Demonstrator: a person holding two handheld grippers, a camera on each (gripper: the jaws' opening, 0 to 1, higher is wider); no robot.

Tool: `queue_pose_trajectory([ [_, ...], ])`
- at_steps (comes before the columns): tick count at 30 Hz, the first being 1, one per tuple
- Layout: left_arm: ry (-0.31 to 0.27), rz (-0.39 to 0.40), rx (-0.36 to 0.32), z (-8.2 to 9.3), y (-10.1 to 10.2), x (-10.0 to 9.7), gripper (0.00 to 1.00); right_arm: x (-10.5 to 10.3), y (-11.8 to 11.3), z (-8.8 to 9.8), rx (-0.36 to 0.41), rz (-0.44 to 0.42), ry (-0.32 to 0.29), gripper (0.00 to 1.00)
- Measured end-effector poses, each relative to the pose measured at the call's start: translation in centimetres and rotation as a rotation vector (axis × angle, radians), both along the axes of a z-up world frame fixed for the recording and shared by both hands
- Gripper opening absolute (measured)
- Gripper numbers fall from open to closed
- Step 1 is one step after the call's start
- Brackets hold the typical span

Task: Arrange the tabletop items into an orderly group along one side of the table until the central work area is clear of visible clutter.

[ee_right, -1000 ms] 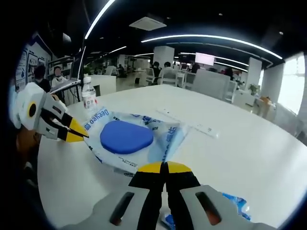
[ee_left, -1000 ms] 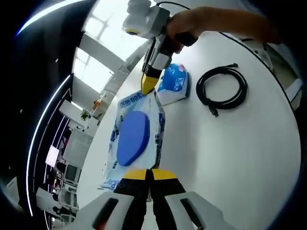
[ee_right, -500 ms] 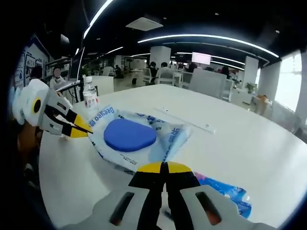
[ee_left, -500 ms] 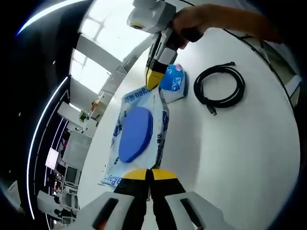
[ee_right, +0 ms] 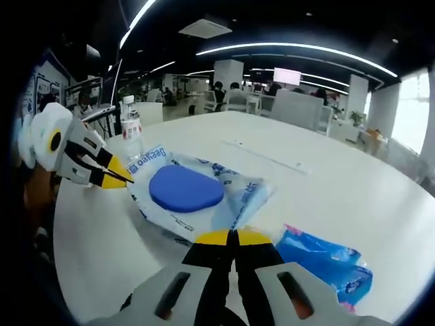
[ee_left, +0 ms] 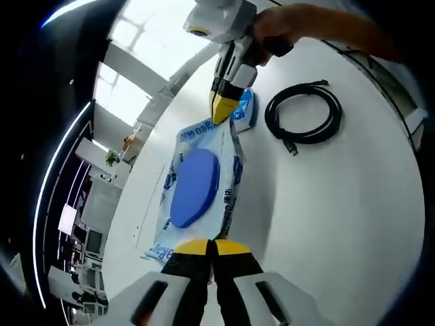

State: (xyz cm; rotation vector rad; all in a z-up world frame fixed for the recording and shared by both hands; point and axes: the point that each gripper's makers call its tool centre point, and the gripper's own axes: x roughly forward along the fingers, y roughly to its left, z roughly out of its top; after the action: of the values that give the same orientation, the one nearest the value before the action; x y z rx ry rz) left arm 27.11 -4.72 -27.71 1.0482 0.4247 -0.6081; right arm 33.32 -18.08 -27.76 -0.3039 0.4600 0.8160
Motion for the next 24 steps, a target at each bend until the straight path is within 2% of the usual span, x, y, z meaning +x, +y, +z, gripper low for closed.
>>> queue_pose_trajectory([
  [6, 0.035, 0.019, 0.01, -1.6, -0.3, 0.1, 0.0, -0.2, -0.4, -2.1, -0.019, 0.004, 0.031, 0.0],
  [14, 0.065, 0.057, 0.016, -3.2, 0.2, 0.6, 0.0, -0.4, -0.1, -3.8, -0.049, 0.008, 0.043, 0.0],
  [24, 0.066, 0.094, 0.018, -4.1, 0.9, 1.2, 0.0, -0.2, 0.2, -3.9, -0.027, 0.011, 0.05, 0.0],
])
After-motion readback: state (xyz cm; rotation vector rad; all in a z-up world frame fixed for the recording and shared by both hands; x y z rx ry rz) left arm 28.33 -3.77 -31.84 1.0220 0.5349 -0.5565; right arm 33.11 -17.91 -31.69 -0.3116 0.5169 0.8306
